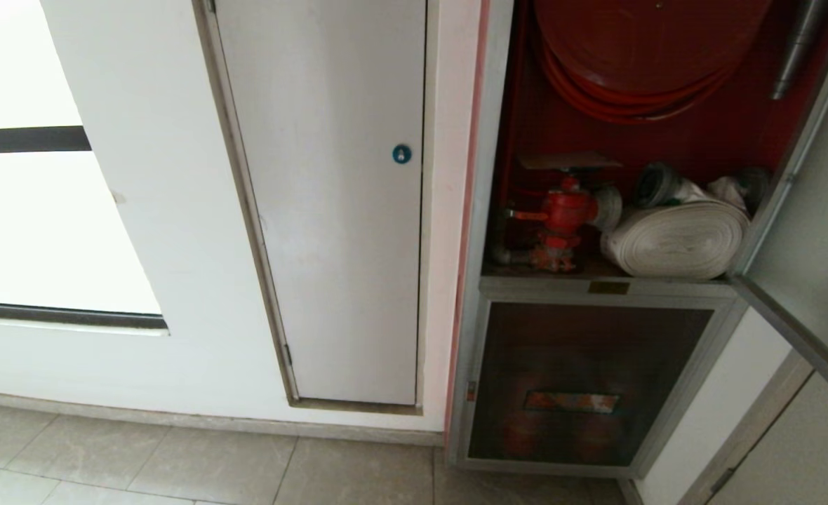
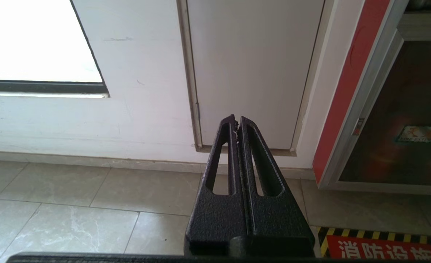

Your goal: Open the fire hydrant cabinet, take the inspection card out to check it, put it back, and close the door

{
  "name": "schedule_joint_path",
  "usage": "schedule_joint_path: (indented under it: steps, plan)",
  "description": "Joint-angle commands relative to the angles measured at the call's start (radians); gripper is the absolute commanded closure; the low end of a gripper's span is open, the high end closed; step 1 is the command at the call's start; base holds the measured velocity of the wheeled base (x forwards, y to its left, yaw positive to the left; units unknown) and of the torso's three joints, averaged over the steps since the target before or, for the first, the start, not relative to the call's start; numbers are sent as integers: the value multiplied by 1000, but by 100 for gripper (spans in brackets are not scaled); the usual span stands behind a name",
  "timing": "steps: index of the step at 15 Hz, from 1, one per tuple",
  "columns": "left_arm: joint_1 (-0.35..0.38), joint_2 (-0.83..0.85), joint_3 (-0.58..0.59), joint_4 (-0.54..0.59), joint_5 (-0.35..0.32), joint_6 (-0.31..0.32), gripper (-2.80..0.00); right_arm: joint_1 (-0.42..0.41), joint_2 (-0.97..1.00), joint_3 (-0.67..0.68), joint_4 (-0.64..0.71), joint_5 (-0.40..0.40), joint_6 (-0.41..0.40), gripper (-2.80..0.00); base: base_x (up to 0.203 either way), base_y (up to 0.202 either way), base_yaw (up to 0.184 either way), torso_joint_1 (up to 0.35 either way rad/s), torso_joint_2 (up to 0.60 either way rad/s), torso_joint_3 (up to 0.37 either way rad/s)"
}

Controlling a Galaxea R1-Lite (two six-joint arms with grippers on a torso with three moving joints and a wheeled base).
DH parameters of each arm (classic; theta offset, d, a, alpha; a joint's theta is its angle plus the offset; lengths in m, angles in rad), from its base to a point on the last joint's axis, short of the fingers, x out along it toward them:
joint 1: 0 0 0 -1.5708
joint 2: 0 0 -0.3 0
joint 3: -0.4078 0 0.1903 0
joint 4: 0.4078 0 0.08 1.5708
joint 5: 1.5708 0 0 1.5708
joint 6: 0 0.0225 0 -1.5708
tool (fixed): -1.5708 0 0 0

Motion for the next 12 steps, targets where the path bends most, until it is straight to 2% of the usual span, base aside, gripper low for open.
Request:
schedule_joint_path:
  steps: [1, 12]
  plan:
    - [0, 1, 0, 0, 0, 0, 0, 0, 0, 8, 30, 2, 2, 0, 0, 0, 0, 0, 0, 0]
    - [0, 0, 0, 0, 0, 0, 0, 0, 0, 8, 44, 2, 32, 0, 0, 0, 0, 0, 0, 0]
